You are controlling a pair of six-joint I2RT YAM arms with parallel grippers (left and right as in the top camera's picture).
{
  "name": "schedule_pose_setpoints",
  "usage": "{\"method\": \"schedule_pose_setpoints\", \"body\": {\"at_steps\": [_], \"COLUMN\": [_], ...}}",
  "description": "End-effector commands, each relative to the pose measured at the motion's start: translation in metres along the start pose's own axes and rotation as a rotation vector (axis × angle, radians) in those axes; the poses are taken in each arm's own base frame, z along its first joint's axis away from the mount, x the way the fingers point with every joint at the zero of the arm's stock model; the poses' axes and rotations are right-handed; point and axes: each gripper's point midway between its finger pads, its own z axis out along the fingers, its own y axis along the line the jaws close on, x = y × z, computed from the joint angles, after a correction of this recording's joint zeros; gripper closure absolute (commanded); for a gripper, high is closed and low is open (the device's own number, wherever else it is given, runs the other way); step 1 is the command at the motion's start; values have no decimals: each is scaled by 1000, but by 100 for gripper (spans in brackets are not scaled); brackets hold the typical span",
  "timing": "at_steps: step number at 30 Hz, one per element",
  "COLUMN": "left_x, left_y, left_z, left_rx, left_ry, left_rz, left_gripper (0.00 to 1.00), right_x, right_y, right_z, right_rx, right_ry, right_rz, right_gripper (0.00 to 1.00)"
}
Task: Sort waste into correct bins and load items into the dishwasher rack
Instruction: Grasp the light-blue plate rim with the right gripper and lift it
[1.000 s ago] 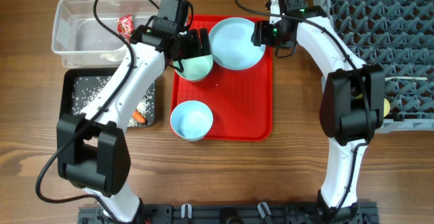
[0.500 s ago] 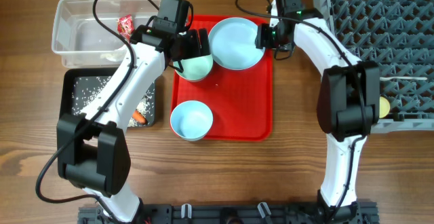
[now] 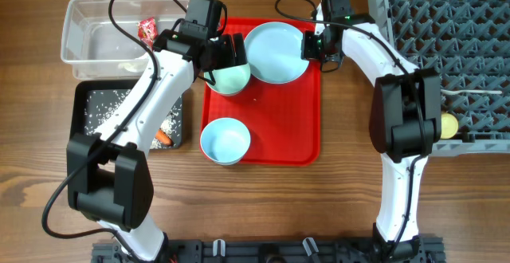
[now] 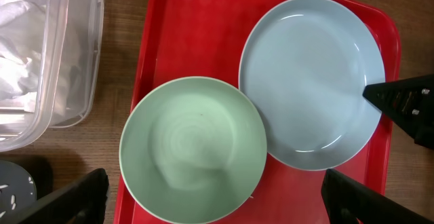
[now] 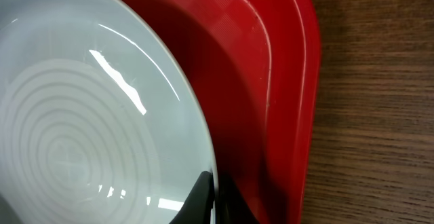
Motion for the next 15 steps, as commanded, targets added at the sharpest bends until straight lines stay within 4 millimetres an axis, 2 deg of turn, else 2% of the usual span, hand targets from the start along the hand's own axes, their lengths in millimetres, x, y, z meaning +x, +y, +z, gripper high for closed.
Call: {"method": "schedule_pose_setpoints", "body": {"at_steps": [1, 5, 8, 11, 15], "left_x": [-4, -4, -4, -4, -4], "left_y": [-3, -3, -3, -3, -3], "left_z": [-8, -8, -8, -8, -8], "left_rx": [1, 1, 1, 1, 1], "left_ry": [-26, -26, -26, -26, -26], "left_rz": [-3, -4, -4, -4, -4], "left_gripper": [0, 0, 0, 0, 0], "right_x": [8, 2, -9, -25, -51], "right_y": [-17, -27, -33, -34, -34], "right_z": [19, 12, -6, -34, -89], "right_rx": [51, 54, 53, 43, 40], "right_ry": [27, 13, -22, -79, -198], "right_rz": [11, 32, 46, 54, 4], "right_gripper": [96, 96, 96, 96, 96]}}
